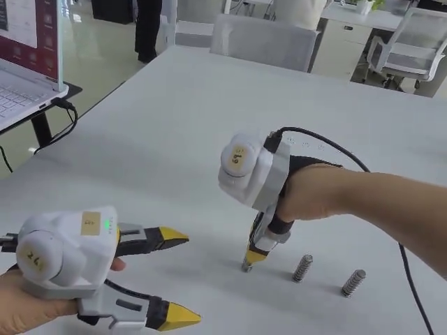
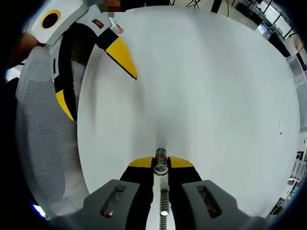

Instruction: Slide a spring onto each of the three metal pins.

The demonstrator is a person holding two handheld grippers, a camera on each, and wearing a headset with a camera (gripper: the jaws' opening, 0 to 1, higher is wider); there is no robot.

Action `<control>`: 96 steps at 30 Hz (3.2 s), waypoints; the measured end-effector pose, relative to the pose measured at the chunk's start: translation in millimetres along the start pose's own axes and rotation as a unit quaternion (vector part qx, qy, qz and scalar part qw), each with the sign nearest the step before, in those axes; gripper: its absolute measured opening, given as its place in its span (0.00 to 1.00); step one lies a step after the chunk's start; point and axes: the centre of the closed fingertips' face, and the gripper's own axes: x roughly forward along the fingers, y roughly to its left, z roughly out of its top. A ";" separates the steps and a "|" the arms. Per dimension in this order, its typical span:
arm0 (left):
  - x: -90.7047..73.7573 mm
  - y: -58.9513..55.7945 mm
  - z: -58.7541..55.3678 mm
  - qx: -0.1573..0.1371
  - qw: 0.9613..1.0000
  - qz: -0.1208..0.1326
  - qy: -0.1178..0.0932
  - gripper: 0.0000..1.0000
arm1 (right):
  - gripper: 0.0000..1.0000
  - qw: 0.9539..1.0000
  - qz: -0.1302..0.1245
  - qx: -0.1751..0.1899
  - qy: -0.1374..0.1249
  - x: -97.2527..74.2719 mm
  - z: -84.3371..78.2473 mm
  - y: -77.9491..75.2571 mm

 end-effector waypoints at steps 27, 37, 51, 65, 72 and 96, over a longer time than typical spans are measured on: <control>2.0 -3.3 -0.1 -0.002 1.000 -0.006 0.000 0.60 | 0.19 1.000 0.000 0.006 -0.026 9.4 -1.5 2.8; 3.4 -2.0 0.6 -0.002 1.000 -0.007 -0.001 0.60 | 0.29 0.999 -0.009 0.019 -0.049 -1.8 -6.9 -0.2; 8.8 -1.4 7.2 -0.001 1.000 -0.010 0.001 0.61 | 0.49 0.992 -0.047 0.049 -0.108 -23.6 -23.3 -10.7; 12.6 -1.0 13.7 -0.002 1.000 -0.011 0.002 0.61 | 0.63 0.973 -0.089 0.095 -0.191 -55.2 -42.2 -16.9; 16.0 -0.2 17.1 -0.004 1.000 -0.013 -0.001 0.62 | 0.67 0.957 -0.111 0.127 -0.234 -74.5 -57.9 -17.7; 12.6 -3.2 29.8 -0.030 0.999 0.003 -0.029 0.63 | 0.73 0.897 -0.174 0.207 -0.349 -101.7 -107.9 9.2</control>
